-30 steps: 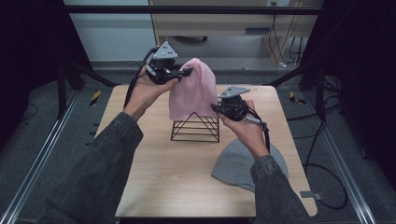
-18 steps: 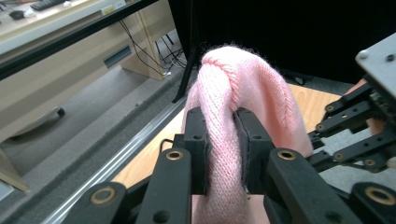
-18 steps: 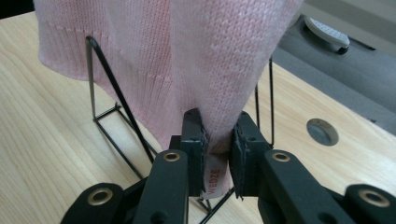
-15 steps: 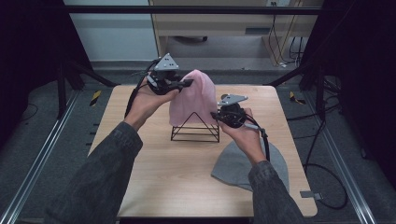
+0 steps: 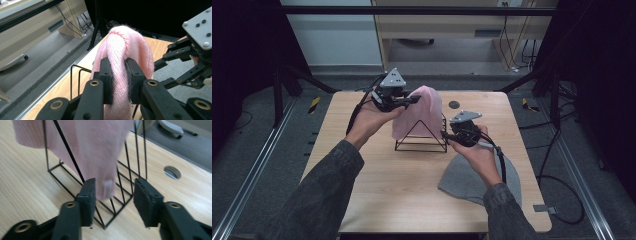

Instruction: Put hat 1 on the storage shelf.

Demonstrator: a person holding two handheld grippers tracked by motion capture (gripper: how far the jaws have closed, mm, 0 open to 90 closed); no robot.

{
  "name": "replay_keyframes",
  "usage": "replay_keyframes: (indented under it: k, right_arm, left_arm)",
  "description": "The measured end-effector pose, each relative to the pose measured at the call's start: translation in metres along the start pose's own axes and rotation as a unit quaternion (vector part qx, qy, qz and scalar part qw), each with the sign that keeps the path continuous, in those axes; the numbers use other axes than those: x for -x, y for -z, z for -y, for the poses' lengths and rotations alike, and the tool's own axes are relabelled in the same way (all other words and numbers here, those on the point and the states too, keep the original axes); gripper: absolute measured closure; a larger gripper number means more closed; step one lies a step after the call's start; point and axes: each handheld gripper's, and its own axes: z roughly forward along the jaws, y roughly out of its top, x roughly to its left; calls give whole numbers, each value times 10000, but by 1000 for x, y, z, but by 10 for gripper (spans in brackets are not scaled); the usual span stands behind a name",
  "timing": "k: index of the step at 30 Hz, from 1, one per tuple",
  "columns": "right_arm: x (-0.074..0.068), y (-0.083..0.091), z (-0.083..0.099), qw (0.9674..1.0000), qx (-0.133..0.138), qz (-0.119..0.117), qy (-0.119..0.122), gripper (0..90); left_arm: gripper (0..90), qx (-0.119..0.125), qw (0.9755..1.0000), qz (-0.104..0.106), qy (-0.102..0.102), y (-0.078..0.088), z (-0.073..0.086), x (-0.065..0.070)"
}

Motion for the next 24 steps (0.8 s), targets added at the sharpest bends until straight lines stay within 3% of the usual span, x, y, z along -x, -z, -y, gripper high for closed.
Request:
replay_keyframes:
  k: [7,14,17,20,24]
  right_arm:
    - [-1,8,31,9996,-101,218,-158,395]
    - [3,12,58,9983,-135,363,-432,374]
    - [6,13,63,9980,-164,368,-496,359]
    - [13,16,68,9961,-210,394,-764,318]
    - [14,15,72,9957,-287,389,-790,298]
  left_arm:
    - [772,-46,10000,64,15,-3,7,4]
    - [771,-67,9999,116,77,-5,12,6]
    - [769,-87,9999,111,87,-5,14,8]
    - [768,-106,9998,128,92,-3,16,9]
    - [768,-143,9998,121,104,-1,19,10]
